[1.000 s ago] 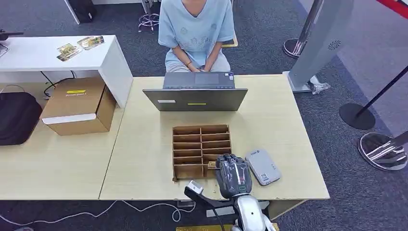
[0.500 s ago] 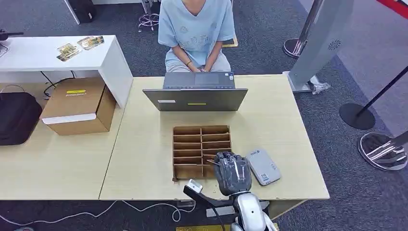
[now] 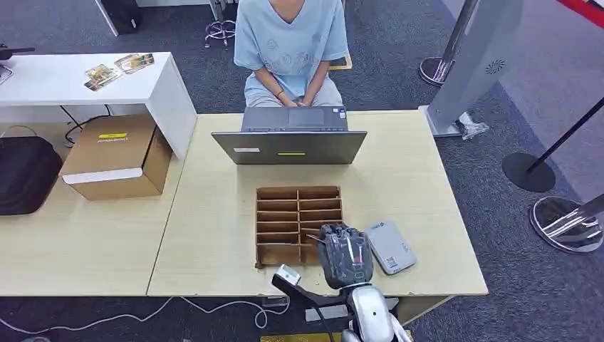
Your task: Pass the card to the sensor for recognition and then transmit it.
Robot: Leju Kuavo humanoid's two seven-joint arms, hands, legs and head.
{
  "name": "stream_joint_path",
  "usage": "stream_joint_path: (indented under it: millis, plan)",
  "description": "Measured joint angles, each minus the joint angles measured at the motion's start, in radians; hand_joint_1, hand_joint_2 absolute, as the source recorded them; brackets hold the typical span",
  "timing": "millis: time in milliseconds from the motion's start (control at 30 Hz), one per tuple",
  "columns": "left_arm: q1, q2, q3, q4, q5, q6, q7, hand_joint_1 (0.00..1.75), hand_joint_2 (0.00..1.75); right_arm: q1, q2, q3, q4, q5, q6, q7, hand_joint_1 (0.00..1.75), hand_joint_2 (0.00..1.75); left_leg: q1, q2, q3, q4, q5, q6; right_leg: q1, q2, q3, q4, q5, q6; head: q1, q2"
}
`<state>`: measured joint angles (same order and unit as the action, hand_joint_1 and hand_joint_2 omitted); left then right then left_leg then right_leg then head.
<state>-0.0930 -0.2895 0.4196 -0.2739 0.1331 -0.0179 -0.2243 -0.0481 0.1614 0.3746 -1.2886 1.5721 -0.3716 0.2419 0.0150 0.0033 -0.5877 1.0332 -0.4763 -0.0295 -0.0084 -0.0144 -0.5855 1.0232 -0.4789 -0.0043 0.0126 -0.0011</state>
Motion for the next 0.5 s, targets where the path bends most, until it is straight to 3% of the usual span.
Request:
stream_joint_path:
  millis: [267, 500]
  plan:
    - [0.002, 0.000, -0.026, 0.000, -0.008, -0.003, -0.027, 0.00, 0.00, 0.006, 0.000, -0.004, -0.034, -0.002, -0.031, -0.031, 1.68, 1.75, 0.000, 0.000, 0.000, 0.000, 0.000, 0.000, 0.000, 0.000, 0.000, 0.000, 0.000, 0.000, 0.000, 0.000]
    - [0.005, 0.003, -0.053, 0.000, -0.031, -0.005, -0.062, 0.00, 0.00, 0.023, 0.000, -0.016, -0.086, -0.037, -0.065, -0.067, 1.69, 1.75, 0.000, 0.000, 0.000, 0.000, 0.000, 0.000, 0.000, 0.000, 0.000, 0.000, 0.000, 0.000, 0.000, 0.000]
